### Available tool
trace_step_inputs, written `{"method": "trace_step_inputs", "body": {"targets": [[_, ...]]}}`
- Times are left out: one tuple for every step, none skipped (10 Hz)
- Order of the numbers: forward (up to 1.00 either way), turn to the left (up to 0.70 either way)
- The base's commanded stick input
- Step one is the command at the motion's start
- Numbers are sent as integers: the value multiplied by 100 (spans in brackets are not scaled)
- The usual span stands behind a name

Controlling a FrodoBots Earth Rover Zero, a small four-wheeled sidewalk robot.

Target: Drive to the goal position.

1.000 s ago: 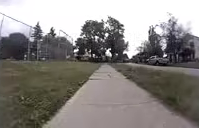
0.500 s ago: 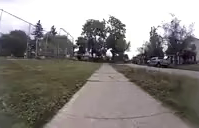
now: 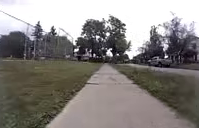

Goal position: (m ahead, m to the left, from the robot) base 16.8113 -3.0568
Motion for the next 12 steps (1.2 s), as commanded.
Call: {"method": "trace_step_inputs", "body": {"targets": [[70,0],[70,0],[70,0],[70,0],[70,-11],[70,-27],[70,-2],[70,0],[70,0],[70,0],[70,0],[70,0]]}}
